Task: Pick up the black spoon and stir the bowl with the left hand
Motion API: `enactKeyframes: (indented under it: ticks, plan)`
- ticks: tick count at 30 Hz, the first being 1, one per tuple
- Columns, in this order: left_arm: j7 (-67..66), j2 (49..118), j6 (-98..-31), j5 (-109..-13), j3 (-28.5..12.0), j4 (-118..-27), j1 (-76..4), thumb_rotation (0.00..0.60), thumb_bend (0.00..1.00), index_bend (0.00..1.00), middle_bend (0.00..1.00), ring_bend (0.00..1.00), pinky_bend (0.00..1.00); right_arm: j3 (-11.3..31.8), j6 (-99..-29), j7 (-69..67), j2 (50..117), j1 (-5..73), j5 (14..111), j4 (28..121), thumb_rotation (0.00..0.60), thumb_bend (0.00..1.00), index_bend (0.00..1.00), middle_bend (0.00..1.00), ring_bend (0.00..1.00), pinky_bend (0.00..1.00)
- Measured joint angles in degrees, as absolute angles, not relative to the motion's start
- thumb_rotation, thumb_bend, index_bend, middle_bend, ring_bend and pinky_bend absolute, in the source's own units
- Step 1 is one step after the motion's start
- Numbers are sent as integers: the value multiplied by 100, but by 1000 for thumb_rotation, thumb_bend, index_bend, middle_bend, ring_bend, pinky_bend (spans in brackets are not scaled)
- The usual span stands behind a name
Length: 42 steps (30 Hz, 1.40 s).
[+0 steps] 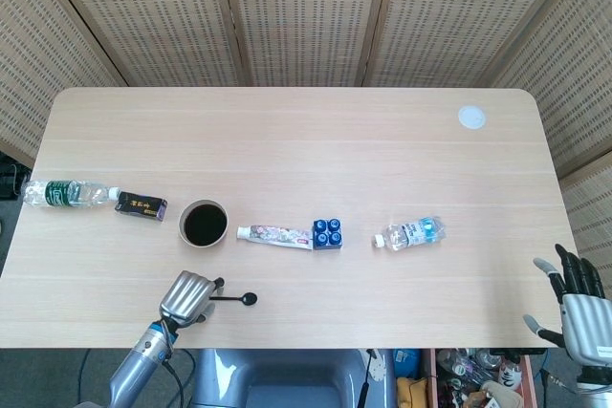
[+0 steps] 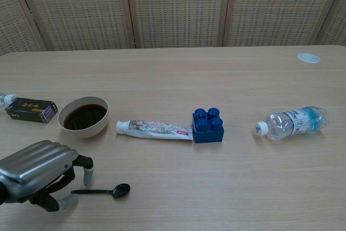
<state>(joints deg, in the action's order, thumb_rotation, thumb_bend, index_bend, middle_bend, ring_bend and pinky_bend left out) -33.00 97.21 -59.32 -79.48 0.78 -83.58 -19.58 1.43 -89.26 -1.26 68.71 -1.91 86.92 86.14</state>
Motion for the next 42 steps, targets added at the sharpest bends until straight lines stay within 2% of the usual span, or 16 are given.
enactKeyframes:
  ticks: [18,42]
  plan:
    - [-3206,10106,-5999,-7750,-20,-7813,-2055,600,372,471,900,804,758,153,-8941,-102,6851,-234,8658,8617,600,189,221,77,0,0]
    - [-3016,10072,-6056,-7704,80,-7824,-2106,600,372,506,900,804,758,164,-8951,-92,6848,-267,8648,8617,600,189,221,77,0,0]
